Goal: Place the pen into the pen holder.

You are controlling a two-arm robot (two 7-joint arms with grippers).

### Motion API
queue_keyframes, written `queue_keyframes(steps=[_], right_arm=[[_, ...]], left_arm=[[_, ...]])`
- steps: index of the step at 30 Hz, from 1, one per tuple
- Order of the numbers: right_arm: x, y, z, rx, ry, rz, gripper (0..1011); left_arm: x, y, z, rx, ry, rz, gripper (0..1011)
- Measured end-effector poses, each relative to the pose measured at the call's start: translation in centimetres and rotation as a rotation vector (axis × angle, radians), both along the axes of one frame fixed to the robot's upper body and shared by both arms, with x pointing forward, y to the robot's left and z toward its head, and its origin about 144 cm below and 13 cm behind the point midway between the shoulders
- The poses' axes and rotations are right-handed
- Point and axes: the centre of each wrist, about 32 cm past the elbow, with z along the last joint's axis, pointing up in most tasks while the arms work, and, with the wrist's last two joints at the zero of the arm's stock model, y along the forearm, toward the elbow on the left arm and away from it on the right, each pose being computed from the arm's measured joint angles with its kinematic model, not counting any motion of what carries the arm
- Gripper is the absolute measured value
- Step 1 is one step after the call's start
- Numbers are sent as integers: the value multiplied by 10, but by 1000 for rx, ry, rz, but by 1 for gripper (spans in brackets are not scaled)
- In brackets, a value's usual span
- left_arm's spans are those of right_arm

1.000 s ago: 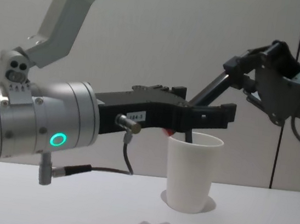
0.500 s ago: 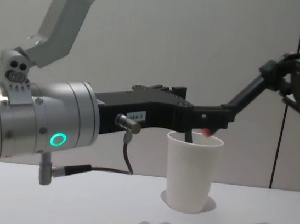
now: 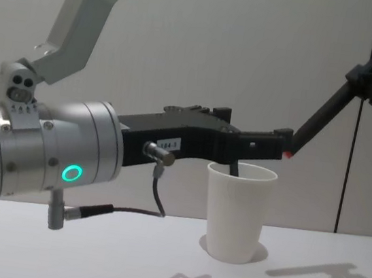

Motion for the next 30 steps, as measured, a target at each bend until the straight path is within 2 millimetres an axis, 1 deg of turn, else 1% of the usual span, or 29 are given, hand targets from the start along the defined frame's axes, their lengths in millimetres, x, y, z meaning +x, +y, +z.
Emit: queue_keyframes(steps=[9, 16, 22, 30], right_arm=[[27, -2, -5, -79, -97, 3, 203], [43, 0, -10, -149, -156, 29, 203], [54, 3, -15, -207, -195, 66, 203], [63, 8, -20, -258, -217, 105, 203]], left_arm=[[0, 0, 0, 0, 0, 0, 1001], [0, 0, 0, 0, 0, 0, 1001], [0, 0, 0, 0, 0, 0, 1001], [0, 0, 0, 0, 0, 0, 1001]])
